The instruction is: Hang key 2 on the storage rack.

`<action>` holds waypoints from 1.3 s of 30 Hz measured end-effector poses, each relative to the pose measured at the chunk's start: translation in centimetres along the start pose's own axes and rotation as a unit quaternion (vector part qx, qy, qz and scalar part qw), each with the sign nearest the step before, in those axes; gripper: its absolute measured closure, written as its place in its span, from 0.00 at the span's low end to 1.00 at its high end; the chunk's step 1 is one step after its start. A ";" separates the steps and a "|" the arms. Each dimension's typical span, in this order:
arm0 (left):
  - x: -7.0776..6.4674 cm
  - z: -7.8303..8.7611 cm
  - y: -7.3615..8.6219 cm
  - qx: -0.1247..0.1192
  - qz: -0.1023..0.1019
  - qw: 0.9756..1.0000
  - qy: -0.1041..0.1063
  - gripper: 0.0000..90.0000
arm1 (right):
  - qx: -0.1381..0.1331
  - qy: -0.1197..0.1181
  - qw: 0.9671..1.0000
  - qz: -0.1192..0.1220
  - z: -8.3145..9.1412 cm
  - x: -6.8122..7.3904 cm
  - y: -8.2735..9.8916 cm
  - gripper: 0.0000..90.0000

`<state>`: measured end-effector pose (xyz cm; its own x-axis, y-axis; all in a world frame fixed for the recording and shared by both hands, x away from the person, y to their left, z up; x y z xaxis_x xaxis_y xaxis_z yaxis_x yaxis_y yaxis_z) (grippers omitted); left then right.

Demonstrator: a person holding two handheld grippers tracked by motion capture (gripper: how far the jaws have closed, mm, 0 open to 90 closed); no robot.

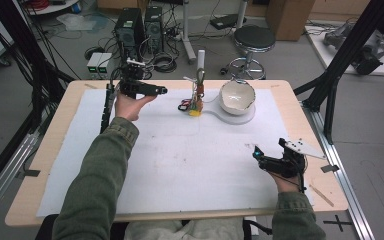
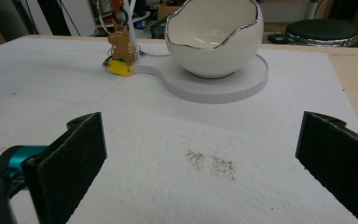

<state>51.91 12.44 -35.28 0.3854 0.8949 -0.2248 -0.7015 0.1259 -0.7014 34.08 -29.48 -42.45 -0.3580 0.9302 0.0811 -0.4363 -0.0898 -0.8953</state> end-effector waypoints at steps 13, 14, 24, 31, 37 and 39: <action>0.4 0.6 3.4 0.014 -0.017 1.000 0.000 0.02 | 0.003 0.000 1.000 -0.001 0.0 0.1 0.0 0.01; 0.3 0.8 3.6 0.015 -0.021 1.000 0.001 0.02 | 0.003 0.000 1.000 0.000 0.0 0.0 0.1 0.01; -0.5 2.1 5.8 0.002 -0.034 0.999 0.002 0.02 | 0.005 0.000 1.000 0.003 0.0 0.1 0.1 0.01; -0.4 2.7 7.3 0.001 -0.037 0.999 -0.007 0.02 | 0.004 0.003 1.000 0.005 -0.1 0.1 0.1 0.01; 0.5 3.5 8.5 -0.003 -0.024 1.000 -0.012 0.02 | 0.006 0.002 1.000 0.003 0.0 0.1 0.1 0.01; 0.7 3.9 8.8 -0.012 -0.021 1.000 -0.009 0.02 | 0.006 0.003 1.000 0.004 -0.1 0.1 0.1 0.01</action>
<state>43.72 15.81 -38.97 0.4027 0.8970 -0.1824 -0.6700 0.1531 -0.7264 34.06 -29.37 -42.53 -0.3556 0.9319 0.0716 -0.4428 -0.1005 -0.8910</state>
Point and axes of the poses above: each handheld gripper's, and its own axes: z roughly backward along the jaws, y roughly out of its underside, x roughly to its left, the point moved 5 cm from there along -z, roughly forward along the jaws, and after that the axes turned 6 degrees about x, right-handed, at the moved point
